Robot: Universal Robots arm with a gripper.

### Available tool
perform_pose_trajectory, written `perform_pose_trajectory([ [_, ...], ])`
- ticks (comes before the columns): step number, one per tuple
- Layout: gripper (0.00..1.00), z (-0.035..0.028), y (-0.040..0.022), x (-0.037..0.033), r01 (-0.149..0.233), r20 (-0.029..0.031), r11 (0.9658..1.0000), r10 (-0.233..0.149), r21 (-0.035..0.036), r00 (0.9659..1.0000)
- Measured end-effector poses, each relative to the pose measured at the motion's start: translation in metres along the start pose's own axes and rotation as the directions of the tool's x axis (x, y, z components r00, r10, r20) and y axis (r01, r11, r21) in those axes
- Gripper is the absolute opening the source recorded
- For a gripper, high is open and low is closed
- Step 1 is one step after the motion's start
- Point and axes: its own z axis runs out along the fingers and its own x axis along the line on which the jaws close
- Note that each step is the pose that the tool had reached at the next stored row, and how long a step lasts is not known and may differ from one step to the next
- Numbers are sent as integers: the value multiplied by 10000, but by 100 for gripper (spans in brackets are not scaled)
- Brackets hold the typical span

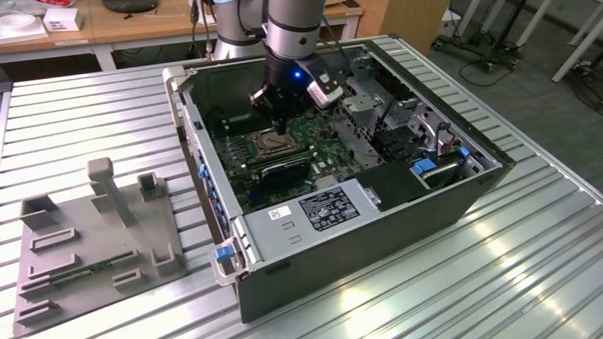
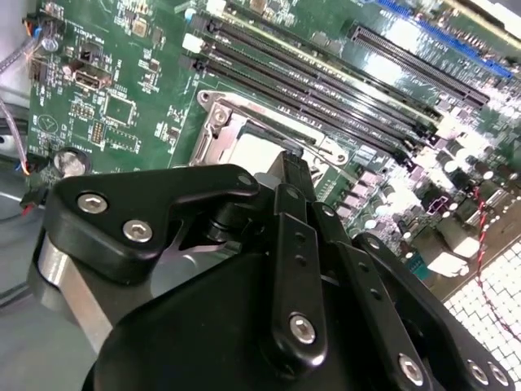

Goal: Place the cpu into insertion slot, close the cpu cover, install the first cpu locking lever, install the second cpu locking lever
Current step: 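Install the second cpu locking lever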

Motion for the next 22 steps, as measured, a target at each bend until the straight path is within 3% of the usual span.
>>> perform_pose_trajectory([
  [8,11,-5,-94,-8,0,0,10000,0,-1,10000],
  [22,11,1,-100,15,0,2,10000,0,22,10000],
])
